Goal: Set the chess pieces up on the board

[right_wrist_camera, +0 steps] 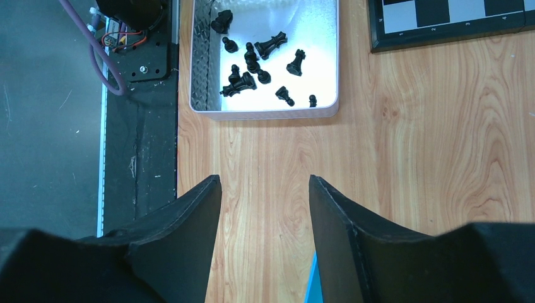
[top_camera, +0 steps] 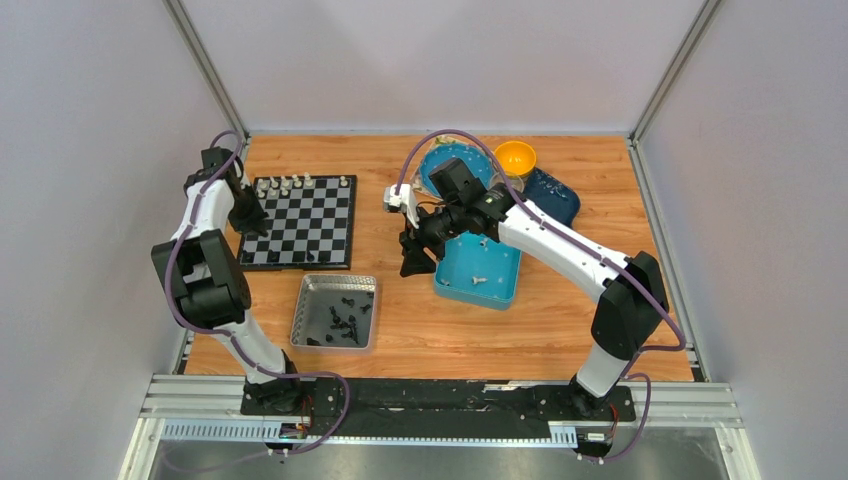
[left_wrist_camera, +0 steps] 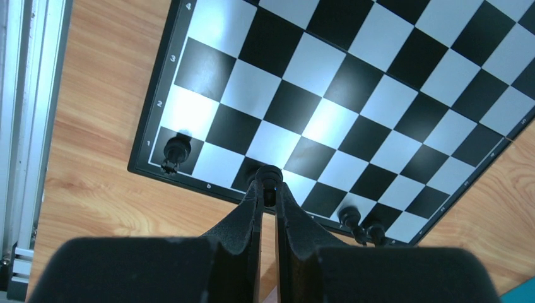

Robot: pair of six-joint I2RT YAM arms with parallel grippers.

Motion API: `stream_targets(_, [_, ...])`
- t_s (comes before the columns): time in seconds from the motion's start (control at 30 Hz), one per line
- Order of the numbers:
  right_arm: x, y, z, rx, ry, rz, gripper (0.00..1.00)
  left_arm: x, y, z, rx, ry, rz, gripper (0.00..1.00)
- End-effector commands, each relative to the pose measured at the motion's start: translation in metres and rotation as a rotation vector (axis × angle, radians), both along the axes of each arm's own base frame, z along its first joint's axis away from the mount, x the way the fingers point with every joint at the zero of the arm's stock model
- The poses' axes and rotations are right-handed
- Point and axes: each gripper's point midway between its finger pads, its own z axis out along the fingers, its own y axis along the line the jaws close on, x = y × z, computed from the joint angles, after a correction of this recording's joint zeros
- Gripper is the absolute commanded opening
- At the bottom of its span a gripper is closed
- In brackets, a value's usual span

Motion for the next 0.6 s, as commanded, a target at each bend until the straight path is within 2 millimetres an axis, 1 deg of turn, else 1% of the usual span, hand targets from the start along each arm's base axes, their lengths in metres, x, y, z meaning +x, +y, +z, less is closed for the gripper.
stream_targets(0.0, [0.005,0.007,0.016,0.044,-0.013,0.009,0.57,0.014,0.021,0.008,0.051,-0.034,0.01,0.07])
stream_targets(0.17, [0.006,0.006,0.014,0.041,-0.009,0.006,0.57,0.014,0.032,-0.002,0.048,-0.005,0.034,0.07])
stream_targets(0.23, [0.006,0.006,0.014,0.041,-0.009,0.006,0.57,0.014,0.037,-0.004,0.049,0.004,0.038,0.07])
stream_targets(0.57, [0.007,0.006,0.012,0.039,-0.003,0.004,0.57,0.014,0.051,-0.018,0.038,0.038,0.063,0.08])
